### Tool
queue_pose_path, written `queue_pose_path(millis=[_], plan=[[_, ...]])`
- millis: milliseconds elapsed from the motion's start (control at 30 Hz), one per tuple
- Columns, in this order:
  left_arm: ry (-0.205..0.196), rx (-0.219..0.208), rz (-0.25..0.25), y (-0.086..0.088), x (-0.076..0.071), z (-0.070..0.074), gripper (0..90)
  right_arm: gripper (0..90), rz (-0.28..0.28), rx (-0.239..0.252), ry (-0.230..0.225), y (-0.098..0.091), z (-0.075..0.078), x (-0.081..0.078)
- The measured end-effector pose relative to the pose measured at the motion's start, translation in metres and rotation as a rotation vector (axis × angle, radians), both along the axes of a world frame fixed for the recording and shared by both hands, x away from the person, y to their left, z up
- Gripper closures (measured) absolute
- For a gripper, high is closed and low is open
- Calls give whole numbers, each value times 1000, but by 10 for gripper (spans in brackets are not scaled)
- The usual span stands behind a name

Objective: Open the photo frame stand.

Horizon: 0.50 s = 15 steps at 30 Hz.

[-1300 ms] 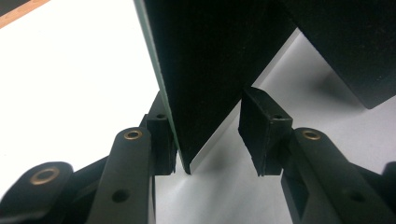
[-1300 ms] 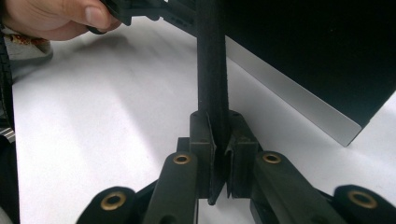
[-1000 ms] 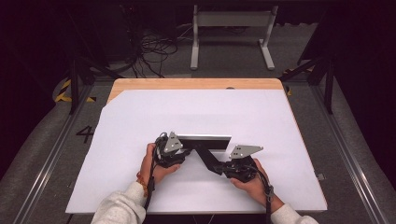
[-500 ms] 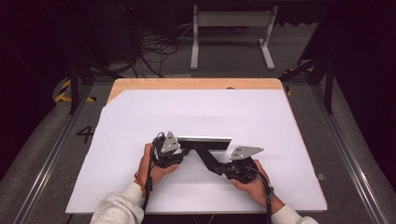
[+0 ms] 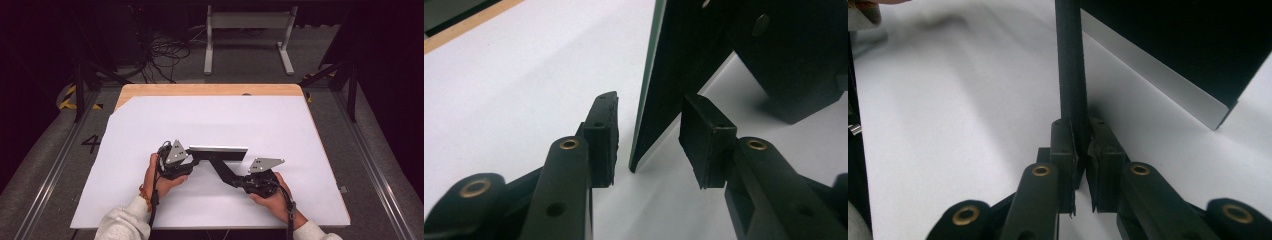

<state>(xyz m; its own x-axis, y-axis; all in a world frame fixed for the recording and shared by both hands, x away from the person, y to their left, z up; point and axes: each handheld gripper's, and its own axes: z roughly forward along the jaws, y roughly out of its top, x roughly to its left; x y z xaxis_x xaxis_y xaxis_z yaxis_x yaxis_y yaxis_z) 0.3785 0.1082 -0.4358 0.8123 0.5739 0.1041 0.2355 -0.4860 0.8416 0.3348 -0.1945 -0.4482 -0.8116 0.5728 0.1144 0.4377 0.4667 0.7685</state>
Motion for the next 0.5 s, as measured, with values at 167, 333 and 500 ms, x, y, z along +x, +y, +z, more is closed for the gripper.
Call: queue_pose_path(millis=[167, 333, 500], plan=[[-7, -23, -14, 6, -3, 5, 582, 793, -3, 9, 0, -5, 5, -3], [-21, -23, -40, 9, -5, 12, 576, 774, -7, 10, -11, -12, 11, -6], [-28, -39, -55, 13, -6, 18, 560, 772, -30, 16, -58, -19, 20, -10]])
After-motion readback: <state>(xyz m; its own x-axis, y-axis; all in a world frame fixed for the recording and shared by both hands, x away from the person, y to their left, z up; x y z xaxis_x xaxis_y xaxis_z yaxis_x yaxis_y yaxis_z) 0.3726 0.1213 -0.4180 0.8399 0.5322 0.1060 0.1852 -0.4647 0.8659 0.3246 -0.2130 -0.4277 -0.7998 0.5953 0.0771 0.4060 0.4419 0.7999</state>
